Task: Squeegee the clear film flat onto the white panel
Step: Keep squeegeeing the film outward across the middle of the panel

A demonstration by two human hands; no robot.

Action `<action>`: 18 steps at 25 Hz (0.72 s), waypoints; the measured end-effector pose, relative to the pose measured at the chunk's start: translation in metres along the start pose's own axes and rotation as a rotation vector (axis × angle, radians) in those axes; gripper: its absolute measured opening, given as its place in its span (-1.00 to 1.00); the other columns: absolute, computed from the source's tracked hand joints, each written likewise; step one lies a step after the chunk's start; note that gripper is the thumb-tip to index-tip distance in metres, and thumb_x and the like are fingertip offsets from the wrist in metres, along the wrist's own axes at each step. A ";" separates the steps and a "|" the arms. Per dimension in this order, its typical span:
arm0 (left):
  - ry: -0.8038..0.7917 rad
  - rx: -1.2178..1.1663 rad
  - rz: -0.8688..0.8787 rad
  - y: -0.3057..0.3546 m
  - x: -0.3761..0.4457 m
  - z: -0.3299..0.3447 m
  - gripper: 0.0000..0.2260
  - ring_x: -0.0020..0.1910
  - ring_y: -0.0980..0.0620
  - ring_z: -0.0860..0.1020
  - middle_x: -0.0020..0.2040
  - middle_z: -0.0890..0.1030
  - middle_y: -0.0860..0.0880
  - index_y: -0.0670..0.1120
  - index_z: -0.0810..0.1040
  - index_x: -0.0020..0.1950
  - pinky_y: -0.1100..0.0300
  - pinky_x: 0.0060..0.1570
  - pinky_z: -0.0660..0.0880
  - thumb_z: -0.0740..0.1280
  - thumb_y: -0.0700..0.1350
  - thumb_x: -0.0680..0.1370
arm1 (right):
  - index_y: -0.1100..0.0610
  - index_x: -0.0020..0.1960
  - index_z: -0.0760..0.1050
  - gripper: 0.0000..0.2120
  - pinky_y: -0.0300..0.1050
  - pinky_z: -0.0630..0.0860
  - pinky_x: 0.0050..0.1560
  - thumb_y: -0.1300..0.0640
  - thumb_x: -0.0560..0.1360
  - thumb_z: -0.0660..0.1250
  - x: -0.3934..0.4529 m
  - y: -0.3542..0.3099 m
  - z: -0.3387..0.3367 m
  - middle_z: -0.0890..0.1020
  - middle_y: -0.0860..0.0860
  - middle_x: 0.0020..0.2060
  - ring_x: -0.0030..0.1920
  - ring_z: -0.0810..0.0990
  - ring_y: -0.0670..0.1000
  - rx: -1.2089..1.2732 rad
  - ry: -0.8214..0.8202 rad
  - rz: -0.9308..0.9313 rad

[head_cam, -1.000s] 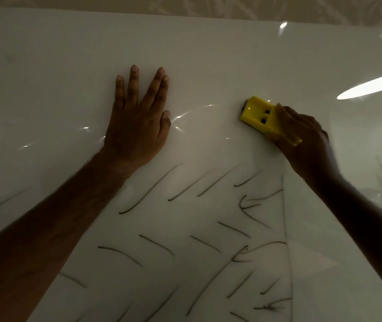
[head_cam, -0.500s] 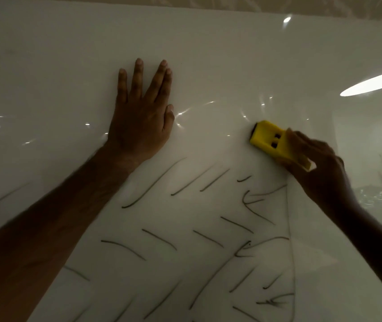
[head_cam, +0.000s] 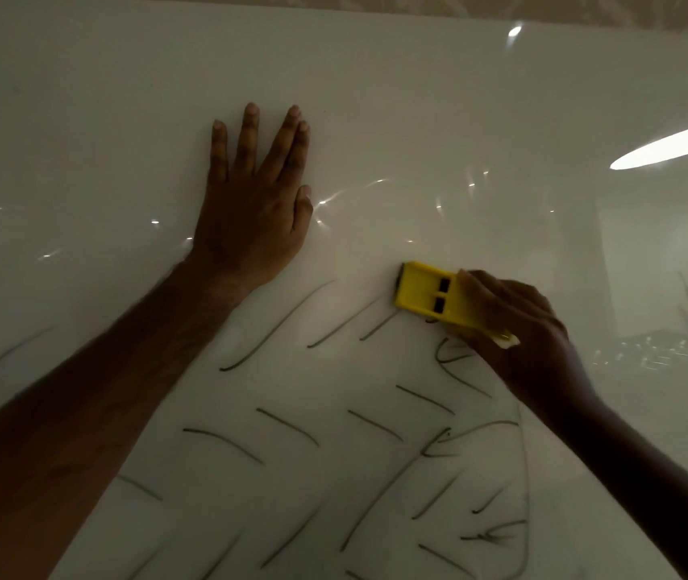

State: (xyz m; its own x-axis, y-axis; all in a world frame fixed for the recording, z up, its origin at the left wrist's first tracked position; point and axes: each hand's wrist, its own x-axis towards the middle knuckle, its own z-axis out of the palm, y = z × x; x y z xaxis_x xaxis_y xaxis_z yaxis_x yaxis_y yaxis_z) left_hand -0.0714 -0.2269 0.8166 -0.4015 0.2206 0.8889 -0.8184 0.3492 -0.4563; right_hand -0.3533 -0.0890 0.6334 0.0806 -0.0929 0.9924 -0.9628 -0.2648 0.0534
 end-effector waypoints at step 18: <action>-0.001 -0.012 0.005 -0.001 0.000 -0.002 -0.43 0.71 -0.37 0.10 0.76 0.15 -0.11 -0.16 0.13 0.75 -0.44 0.64 0.00 0.03 -0.01 0.74 | 0.04 0.52 0.45 -0.39 0.10 0.49 0.36 -0.06 0.51 0.42 -0.017 0.003 -0.008 0.50 -0.08 0.46 0.38 0.50 0.05 -0.006 -0.055 0.063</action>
State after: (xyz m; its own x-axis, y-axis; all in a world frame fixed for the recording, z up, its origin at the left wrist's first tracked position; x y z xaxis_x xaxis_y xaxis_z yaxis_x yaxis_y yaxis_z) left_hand -0.0700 -0.2257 0.8171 -0.4061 0.2216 0.8866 -0.8114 0.3589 -0.4613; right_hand -0.3592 -0.0808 0.6172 0.0335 -0.1619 0.9862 -0.9680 -0.2507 -0.0083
